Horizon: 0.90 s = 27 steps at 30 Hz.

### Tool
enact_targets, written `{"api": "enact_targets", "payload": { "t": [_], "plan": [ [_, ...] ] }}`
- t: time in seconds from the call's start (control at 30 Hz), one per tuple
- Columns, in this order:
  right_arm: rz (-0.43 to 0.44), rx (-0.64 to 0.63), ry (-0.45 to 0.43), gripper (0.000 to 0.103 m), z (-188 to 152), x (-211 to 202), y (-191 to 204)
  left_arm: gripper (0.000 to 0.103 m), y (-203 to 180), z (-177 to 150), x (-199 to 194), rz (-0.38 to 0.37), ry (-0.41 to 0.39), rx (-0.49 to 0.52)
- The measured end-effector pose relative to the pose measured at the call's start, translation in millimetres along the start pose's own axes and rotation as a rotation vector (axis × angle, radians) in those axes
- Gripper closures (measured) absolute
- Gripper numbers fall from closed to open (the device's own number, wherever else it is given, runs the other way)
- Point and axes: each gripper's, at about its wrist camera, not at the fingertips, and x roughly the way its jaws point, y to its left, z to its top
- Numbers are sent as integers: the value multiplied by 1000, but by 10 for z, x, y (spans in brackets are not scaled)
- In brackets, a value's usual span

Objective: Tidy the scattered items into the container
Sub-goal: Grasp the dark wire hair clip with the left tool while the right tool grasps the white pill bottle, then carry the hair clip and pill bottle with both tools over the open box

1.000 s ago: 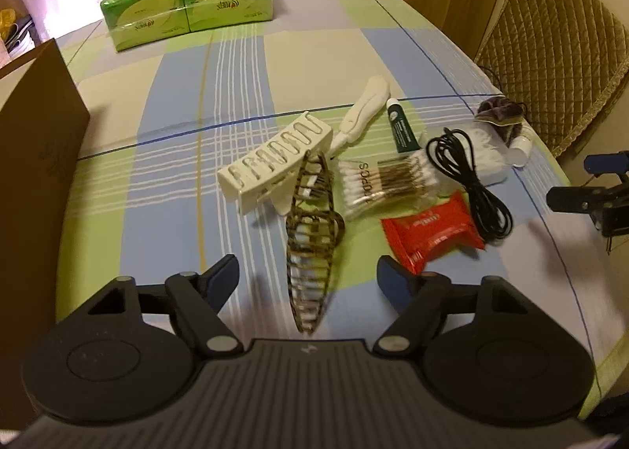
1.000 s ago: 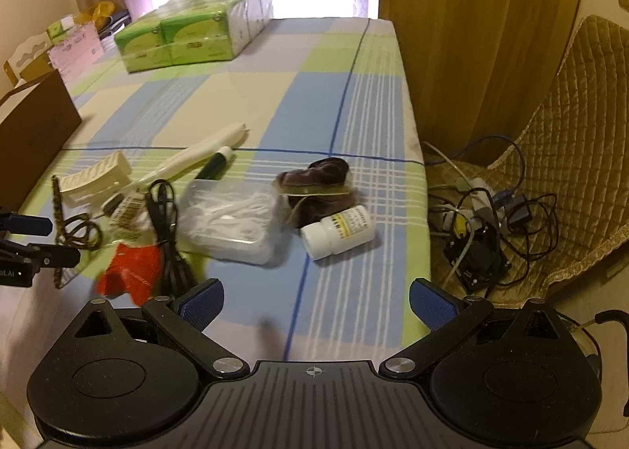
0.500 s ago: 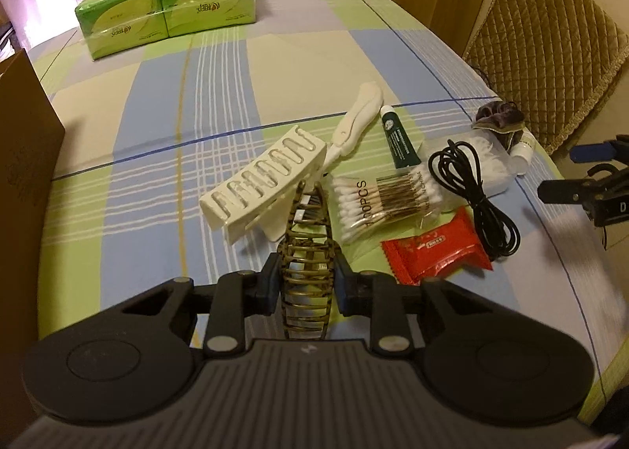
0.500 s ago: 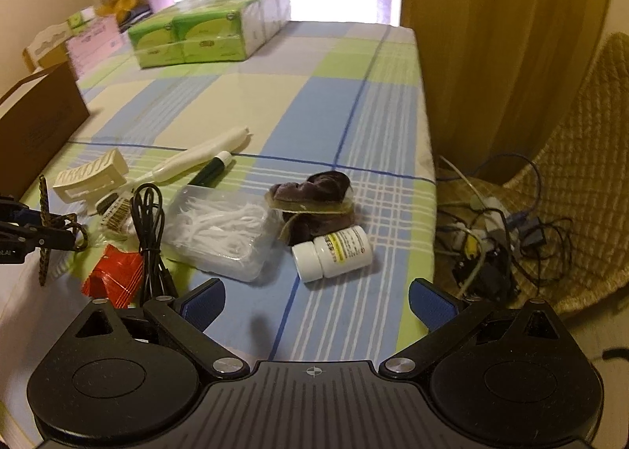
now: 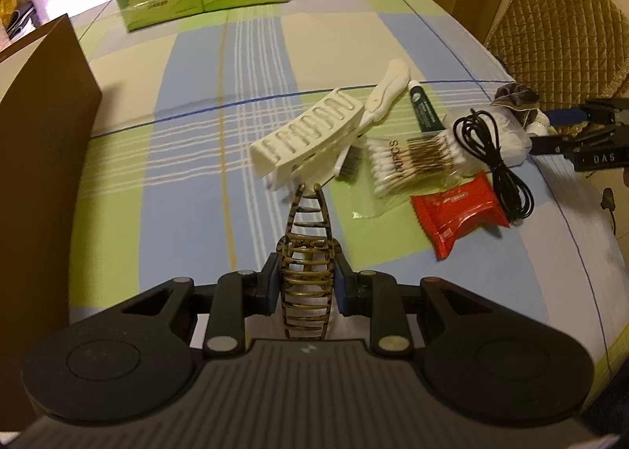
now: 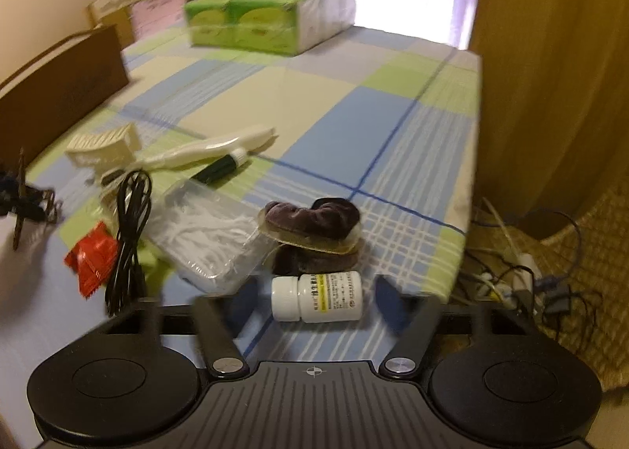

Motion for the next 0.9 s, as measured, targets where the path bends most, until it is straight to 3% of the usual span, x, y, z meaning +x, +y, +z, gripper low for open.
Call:
{"api": "enact_targets", "payload": {
  "t": [0.53,0.9],
  "plan": [
    [-11,11,38,54,-97,-129,20,81,-90,-113,-77,11,8,7],
    [-16,71,-52,54,-49,-645,286,81,-132,-118,-354,-6,-46,30]
  ]
}}
